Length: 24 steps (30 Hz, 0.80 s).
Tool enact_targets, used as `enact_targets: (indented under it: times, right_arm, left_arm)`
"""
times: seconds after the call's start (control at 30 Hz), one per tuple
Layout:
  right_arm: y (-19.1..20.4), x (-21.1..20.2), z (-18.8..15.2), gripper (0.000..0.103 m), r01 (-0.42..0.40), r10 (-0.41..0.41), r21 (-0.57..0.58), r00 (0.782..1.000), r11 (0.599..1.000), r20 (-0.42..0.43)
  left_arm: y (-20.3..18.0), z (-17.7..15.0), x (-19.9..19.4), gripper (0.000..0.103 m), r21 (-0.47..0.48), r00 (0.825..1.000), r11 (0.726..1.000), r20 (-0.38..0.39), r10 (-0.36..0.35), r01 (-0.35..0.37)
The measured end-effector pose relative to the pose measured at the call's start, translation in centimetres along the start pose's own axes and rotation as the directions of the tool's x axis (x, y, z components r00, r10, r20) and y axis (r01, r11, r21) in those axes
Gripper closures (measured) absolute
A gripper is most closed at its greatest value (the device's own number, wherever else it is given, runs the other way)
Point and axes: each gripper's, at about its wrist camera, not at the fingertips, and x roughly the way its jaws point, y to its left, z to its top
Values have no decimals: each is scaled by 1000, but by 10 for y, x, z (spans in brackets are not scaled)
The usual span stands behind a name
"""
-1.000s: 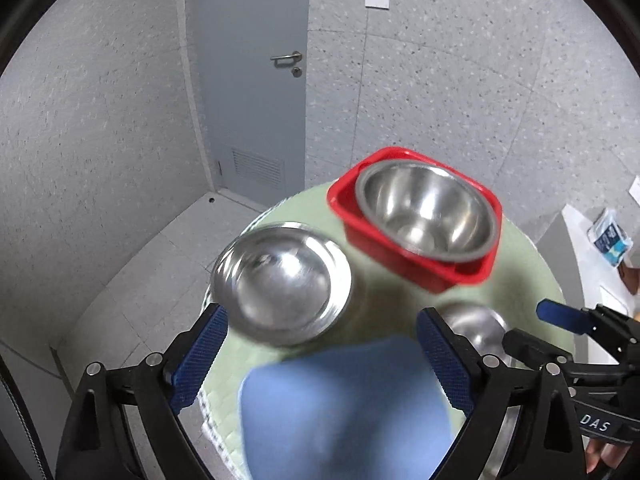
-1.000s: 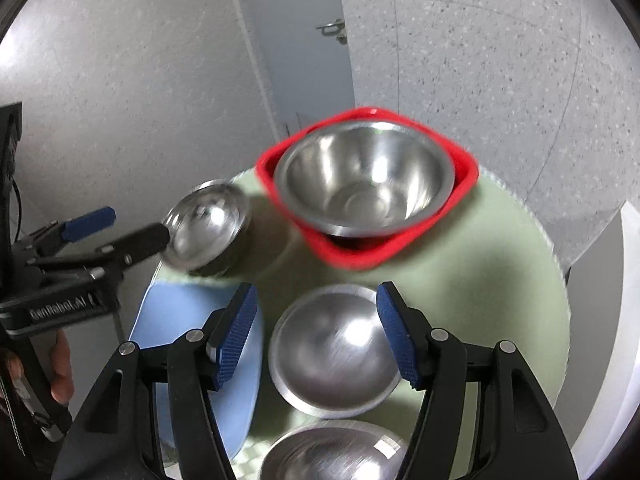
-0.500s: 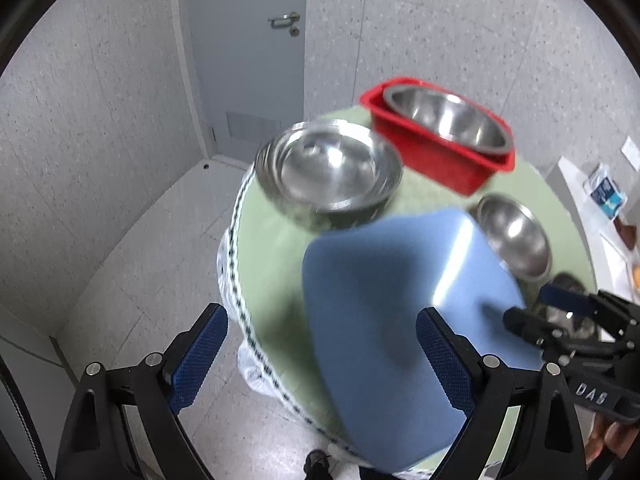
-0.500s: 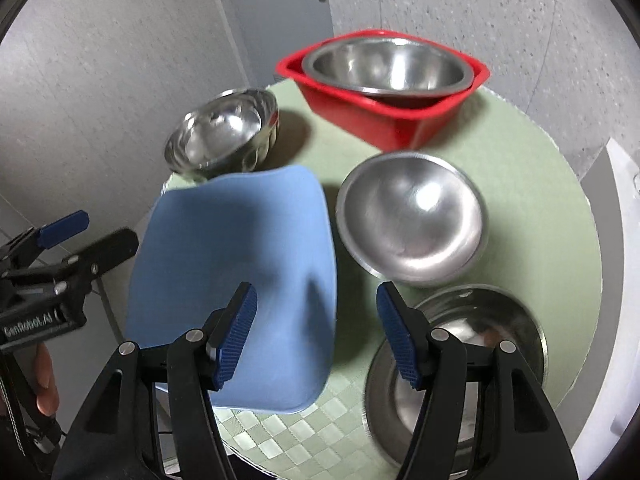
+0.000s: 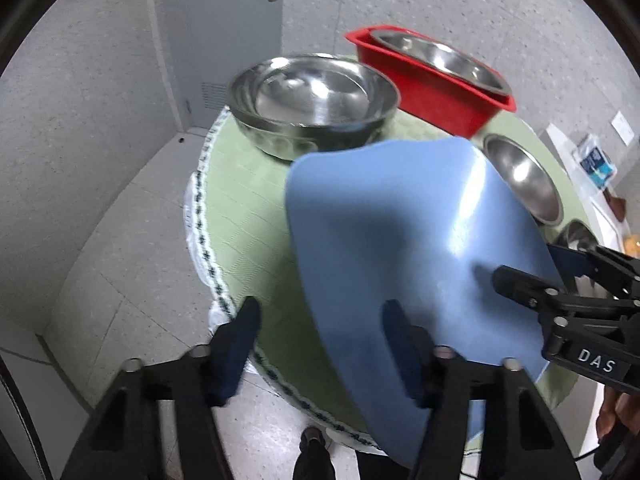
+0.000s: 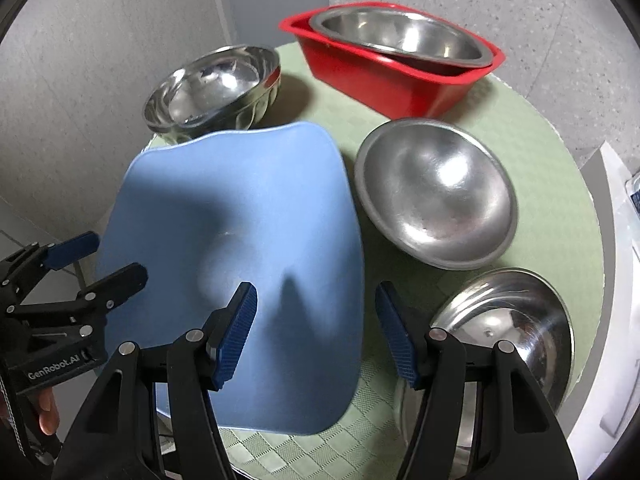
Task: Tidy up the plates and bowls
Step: 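Move both grippers to the light blue plate and grasp its edge, then carry the blue plate with both grippers onto the bowl in the basin, release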
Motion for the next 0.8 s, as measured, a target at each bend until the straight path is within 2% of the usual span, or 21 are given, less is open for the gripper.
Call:
enact_targets:
  times: [0.07,0.13,0.17,0.33,0.43,0.63,0.8]
  right_arm:
    - [1,4,0,49,-23,23,0,1000,1000,-15]
    - [2,6,-1,57,-30,30,5,999,1000,-22]
    - [0,5,-2,64,-39,39,10,999,999,-18]
    - [-2,-2,0,77,-43,44,34,999,998,-2]
    - [-2,-18,0,77,-58,57,41,998,997,25]
    - [-2,-61,11,77,-60,57,29,993,998,104]
    - [-20,-85,39,77,-39,36,11,985,999,170]
  left_arm:
    - [-1,2,4,60,11,1000,1000,-6,-17,17]
    - [-2,2,7,75,24,999,999,-15,-45,45]
    - [-2,2,8,76,31,999,999,-13,-38,38]
    - [2,2,2,84,40,999,998,14,-49,49]
    - [2,4,-12,85,58,998,997,35,-49,46]
    - [-5,19,-47,85,77,989,993,109,-95,87]
    - [-21,55,-61,85,99,978,988,159,-132,117]
